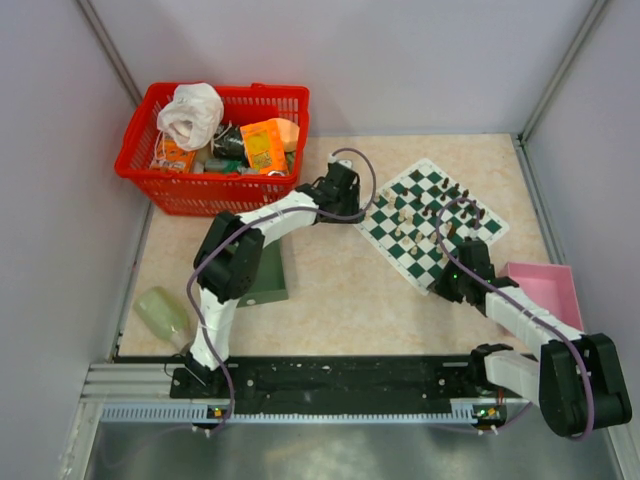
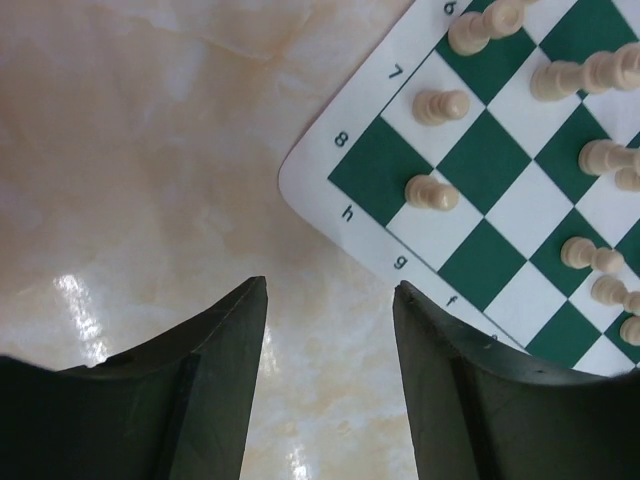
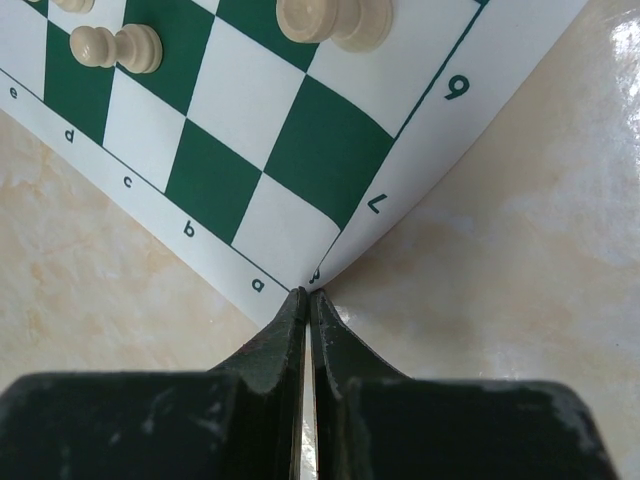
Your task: Set up the chess pieces on the board
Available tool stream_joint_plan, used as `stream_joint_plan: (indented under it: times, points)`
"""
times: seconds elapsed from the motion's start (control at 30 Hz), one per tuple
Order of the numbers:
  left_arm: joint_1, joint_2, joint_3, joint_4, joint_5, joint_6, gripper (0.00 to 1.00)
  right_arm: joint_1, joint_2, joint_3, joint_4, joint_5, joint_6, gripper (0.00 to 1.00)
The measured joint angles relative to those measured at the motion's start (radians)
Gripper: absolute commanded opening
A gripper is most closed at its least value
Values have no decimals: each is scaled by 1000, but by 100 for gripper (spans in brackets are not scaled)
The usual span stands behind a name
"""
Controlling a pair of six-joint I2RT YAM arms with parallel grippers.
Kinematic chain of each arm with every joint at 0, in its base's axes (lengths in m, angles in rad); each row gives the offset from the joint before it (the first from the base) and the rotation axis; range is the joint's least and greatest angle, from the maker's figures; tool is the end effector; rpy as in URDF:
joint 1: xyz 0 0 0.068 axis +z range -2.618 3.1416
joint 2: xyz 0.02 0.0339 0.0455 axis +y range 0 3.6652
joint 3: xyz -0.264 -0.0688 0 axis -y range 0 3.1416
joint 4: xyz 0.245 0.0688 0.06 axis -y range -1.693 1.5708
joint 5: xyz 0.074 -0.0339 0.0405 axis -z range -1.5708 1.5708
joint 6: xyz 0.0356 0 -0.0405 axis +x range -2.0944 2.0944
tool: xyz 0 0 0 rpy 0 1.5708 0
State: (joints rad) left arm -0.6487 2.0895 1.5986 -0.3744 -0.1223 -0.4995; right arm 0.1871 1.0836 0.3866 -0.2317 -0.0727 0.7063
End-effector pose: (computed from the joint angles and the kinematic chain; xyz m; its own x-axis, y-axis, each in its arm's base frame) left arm 0.3741 -0.2781 0.1970 -0.7896 0.0020 -0.6137 0.1805 0.9565 -0.2291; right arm 0.1846 0.0376 0.1478 -0.7468 0.5174 -0.4178 0.3370 0.8360 0.4329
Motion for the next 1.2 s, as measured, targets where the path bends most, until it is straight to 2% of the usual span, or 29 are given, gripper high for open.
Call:
stream_joint_plan:
  times: [0.33, 0.47, 1.2]
  points:
    - [10, 88, 62, 61, -7, 0, 49, 0, -2, 0, -2, -2, -6, 0]
    - [18, 108, 62, 66, -23, 1, 49, 0, -3, 0, -2, -3, -7, 0]
    - [34, 145, 86, 95, 25, 0, 35, 0, -3, 0, -1, -6, -8, 0]
